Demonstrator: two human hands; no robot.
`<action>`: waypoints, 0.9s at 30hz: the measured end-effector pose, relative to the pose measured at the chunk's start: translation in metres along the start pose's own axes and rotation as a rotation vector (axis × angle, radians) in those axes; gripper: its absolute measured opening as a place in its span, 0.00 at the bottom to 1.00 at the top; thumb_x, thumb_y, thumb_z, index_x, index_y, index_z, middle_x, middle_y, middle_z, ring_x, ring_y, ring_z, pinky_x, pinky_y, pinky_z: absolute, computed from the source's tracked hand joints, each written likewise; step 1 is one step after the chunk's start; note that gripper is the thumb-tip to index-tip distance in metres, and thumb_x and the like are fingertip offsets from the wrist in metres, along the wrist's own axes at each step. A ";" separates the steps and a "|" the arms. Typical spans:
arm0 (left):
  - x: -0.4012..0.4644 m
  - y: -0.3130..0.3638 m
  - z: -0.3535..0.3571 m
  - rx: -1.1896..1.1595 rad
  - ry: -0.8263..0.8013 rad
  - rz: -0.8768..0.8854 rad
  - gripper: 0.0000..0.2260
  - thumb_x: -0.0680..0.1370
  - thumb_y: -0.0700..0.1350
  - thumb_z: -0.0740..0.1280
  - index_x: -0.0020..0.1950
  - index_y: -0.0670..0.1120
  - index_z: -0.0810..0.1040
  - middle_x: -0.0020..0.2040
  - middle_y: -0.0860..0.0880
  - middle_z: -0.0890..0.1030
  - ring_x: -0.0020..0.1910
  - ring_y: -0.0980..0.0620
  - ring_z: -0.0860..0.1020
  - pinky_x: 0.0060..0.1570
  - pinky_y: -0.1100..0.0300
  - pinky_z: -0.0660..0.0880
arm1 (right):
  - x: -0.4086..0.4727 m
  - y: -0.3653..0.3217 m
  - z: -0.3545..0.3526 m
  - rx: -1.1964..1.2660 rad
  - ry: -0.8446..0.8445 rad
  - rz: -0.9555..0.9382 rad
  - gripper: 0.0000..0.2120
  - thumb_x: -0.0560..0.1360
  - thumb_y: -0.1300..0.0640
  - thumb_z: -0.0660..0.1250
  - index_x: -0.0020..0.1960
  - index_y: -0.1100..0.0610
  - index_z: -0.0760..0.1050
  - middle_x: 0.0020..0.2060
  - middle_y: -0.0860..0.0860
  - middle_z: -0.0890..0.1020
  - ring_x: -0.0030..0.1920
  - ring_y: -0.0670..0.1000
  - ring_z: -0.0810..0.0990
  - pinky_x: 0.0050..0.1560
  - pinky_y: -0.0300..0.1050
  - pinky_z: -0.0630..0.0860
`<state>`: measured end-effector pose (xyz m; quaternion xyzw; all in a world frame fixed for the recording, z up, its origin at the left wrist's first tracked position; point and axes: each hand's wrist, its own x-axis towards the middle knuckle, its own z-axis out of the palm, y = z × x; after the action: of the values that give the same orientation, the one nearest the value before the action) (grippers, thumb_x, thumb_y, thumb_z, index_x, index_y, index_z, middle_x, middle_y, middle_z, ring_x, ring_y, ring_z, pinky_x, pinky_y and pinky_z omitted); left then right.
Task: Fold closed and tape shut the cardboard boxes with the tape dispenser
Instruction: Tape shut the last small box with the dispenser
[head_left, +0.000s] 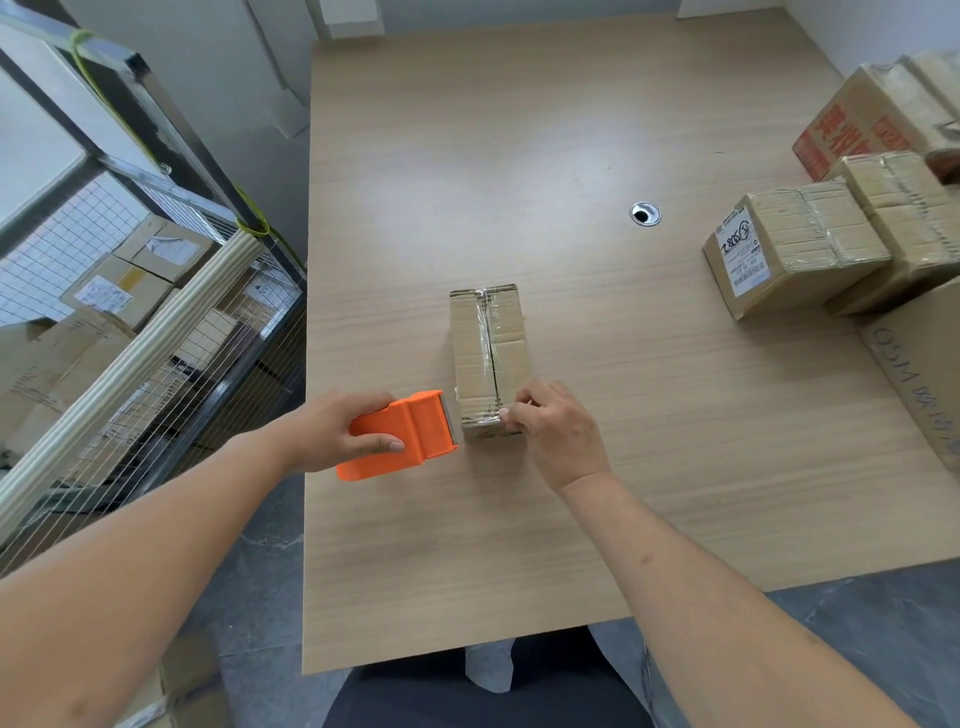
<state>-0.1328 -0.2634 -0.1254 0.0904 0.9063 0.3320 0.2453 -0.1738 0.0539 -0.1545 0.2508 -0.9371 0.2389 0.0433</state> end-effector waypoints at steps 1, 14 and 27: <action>-0.001 -0.001 -0.001 0.002 -0.014 -0.003 0.24 0.73 0.72 0.68 0.56 0.54 0.78 0.45 0.56 0.81 0.45 0.56 0.79 0.46 0.52 0.78 | 0.000 0.001 0.000 -0.005 0.004 -0.003 0.06 0.73 0.63 0.75 0.39 0.57 0.81 0.42 0.51 0.80 0.43 0.56 0.75 0.33 0.49 0.76; 0.009 0.008 0.005 0.151 -0.035 -0.148 0.17 0.74 0.66 0.71 0.41 0.55 0.72 0.39 0.56 0.77 0.39 0.57 0.75 0.37 0.57 0.68 | -0.010 -0.023 0.004 -0.221 -0.015 0.058 0.09 0.70 0.53 0.75 0.43 0.54 0.75 0.45 0.50 0.78 0.47 0.55 0.77 0.35 0.46 0.78; 0.035 0.045 0.025 0.138 -0.027 -0.351 0.16 0.74 0.65 0.71 0.53 0.55 0.80 0.48 0.53 0.81 0.49 0.49 0.79 0.47 0.53 0.75 | 0.016 -0.065 0.016 -0.295 -0.248 0.314 0.19 0.77 0.40 0.66 0.59 0.53 0.74 0.58 0.52 0.74 0.60 0.58 0.72 0.56 0.52 0.72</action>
<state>-0.1505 -0.2040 -0.1265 -0.0479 0.9255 0.2200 0.3047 -0.1556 -0.0104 -0.1379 0.1206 -0.9874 0.0707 -0.0736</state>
